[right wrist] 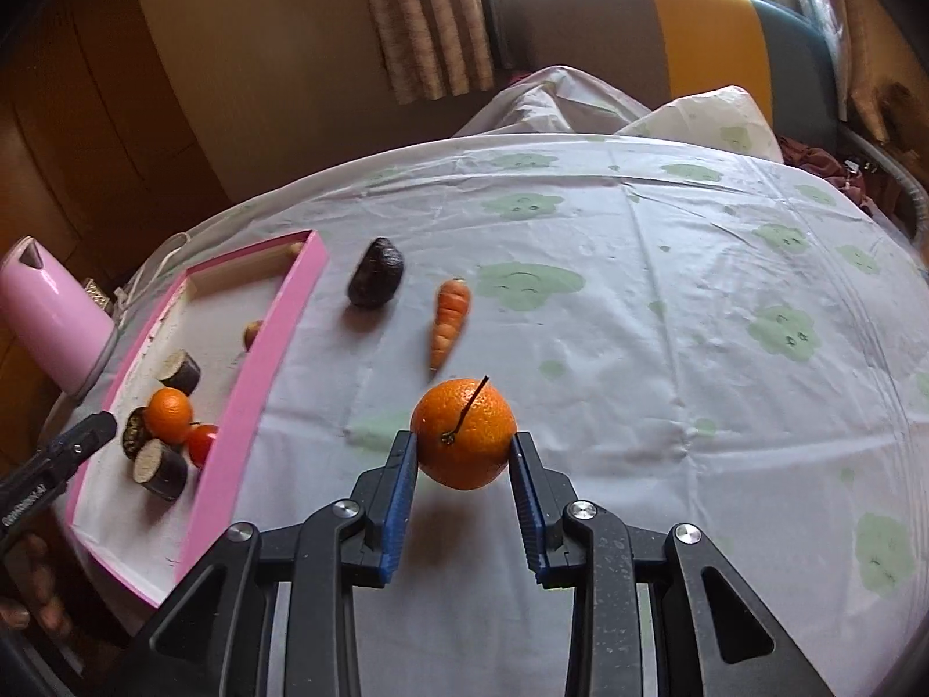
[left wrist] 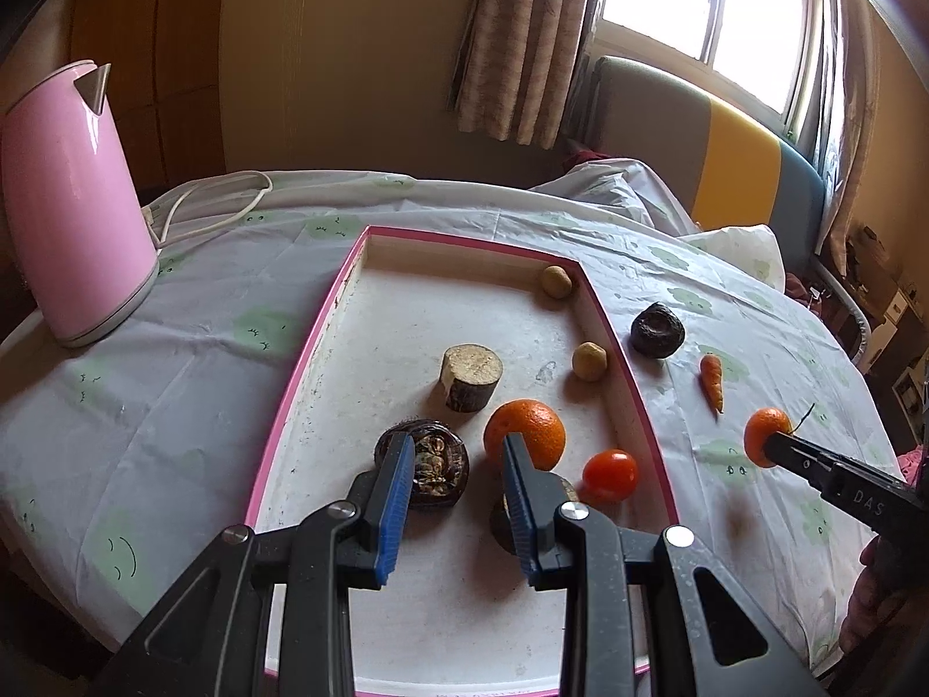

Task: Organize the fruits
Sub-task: 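Lower the stemmed mandarin into the pink tray and open the right gripper, then move the right gripper to the orange carrot and close on it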

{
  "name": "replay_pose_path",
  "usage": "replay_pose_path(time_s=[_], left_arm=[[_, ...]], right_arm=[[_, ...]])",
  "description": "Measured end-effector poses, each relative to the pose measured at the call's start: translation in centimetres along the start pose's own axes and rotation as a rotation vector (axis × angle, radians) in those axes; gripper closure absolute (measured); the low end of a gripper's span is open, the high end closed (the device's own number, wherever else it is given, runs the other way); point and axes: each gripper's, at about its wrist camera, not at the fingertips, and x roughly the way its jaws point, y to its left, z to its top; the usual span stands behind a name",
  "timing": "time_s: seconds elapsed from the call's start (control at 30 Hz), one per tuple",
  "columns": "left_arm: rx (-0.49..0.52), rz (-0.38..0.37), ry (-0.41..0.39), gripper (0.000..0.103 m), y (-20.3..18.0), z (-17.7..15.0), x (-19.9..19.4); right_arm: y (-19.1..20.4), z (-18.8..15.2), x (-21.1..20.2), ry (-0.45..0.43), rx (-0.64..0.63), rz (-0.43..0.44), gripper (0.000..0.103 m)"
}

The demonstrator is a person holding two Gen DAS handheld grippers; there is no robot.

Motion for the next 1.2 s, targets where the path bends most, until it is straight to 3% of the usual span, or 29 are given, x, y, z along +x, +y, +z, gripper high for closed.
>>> replay_pose_path(time_s=[0.27,0.5,0.73,0.8,0.87,1.2], left_arm=[[-0.025,0.031,-0.016,0.072,1.6,0.0,-0.6],[-0.034,0.031,-0.024,0.072,2.1,0.0,-0.9],[-0.037,0.022,-0.02,0.072,2.0,-0.1,-0.9],[-0.039,0.022,-0.02,0.072,2.1,-0.1,-0.9],[-0.039,0.023,-0.021,0.072,2.1,-0.1,-1.0],[-0.03,0.014,-0.024,0.072,1.5,-0.2,-1.3]], right_arm=[[7.9,2.6,1.4,0.02,-0.118,0.176,0.07],[12.9,3.6,3.7,0.043,-0.212,0.189,0.07],[14.4,3.6,5.8,0.07,-0.221,0.172,0.068],[14.5,3.5,5.8,0.067,-0.217,0.174,0.051],[14.4,3.3,5.5,0.059,-0.219,0.172,0.045],[12.8,2.0,3.1,0.019,-0.191,0.149,0.041]])
